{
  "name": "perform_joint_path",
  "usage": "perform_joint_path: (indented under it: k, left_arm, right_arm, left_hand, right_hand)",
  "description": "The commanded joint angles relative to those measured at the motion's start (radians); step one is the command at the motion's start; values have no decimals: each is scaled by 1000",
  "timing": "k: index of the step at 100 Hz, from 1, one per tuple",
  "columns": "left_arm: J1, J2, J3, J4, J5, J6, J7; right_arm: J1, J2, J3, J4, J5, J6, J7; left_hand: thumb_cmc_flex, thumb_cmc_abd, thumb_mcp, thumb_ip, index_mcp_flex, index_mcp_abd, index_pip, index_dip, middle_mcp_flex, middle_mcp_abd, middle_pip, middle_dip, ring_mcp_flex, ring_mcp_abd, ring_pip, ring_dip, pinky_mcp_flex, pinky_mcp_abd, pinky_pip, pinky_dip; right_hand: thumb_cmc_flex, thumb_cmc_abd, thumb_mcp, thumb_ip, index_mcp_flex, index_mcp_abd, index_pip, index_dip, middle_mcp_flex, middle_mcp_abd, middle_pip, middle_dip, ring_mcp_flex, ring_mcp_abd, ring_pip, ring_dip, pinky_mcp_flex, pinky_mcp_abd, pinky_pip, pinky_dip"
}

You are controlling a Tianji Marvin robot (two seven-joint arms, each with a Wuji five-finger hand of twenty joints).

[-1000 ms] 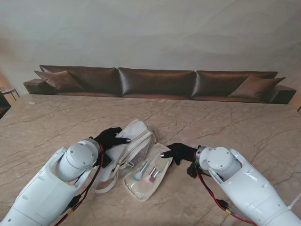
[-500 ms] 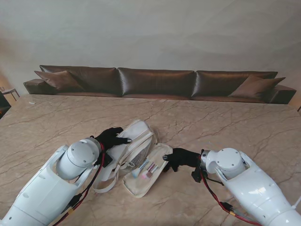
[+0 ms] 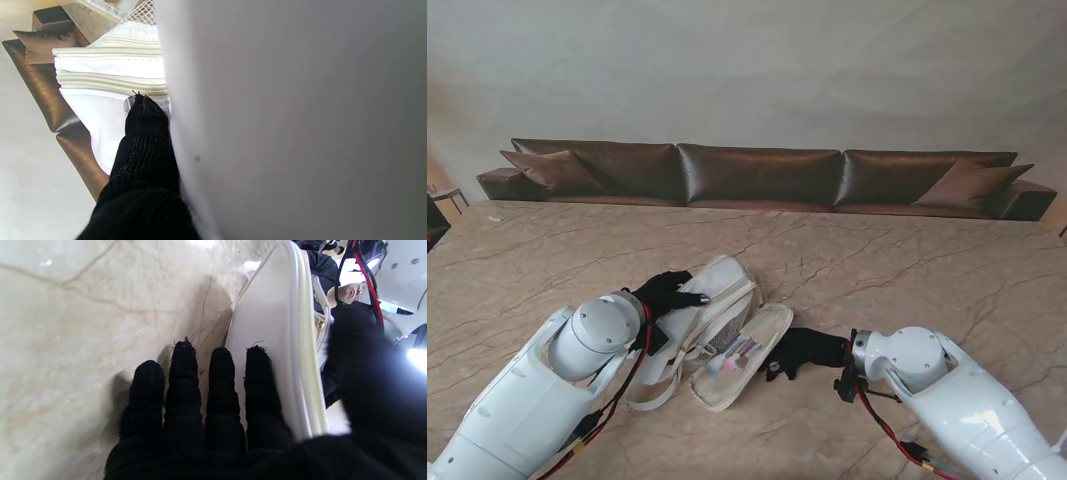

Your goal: Pack the cosmetics bag

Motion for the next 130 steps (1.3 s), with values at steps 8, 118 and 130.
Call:
perform_joint_path:
  k: [8, 118, 130]
  left_arm:
    - [-5, -6, 3, -15, -19, 6, -9]
    - [-82, -3, -16, 65, -312, 162, -178]
    - [-78, -14, -13, 75, -302, 154, -139]
  right_arm:
    - [18, -20, -33, 16, 12, -5, -5]
    - [166, -73, -263, 153, -128, -133, -203]
    - [165, -76, -268, 154, -126, -140, -214]
  left_hand:
    - [113, 61, 123, 64, -13, -95, 33, -84, 86, -114, 143, 31, 29, -6, 24, 7, -4, 6, 34, 25]
    - [-239, 182, 63, 114, 231, 133, 96, -148, 386, -186, 301, -15, 265, 13, 102, -177, 195, 61, 163, -109]
    - [-232, 169, 66, 111, 177, 78, 44, -193, 315, -157, 265, -25, 191, 24, 76, -181, 127, 45, 144, -124]
  right_hand:
    - [17, 52, 249, 54, 6, -68, 11, -3, 37, -26, -31, -11, 40, -10, -9, -15, 13, 72, -45, -4]
    - [-75, 58, 551, -58, 1, -77, 55, -17, 49, -22, 6, 4, 68, -4, 49, 3, 25, 90, -11, -12]
    - [-81, 56, 554, -58, 1, -80, 57, -19, 53, -22, 6, 4, 71, -3, 52, 4, 24, 91, -10, -12]
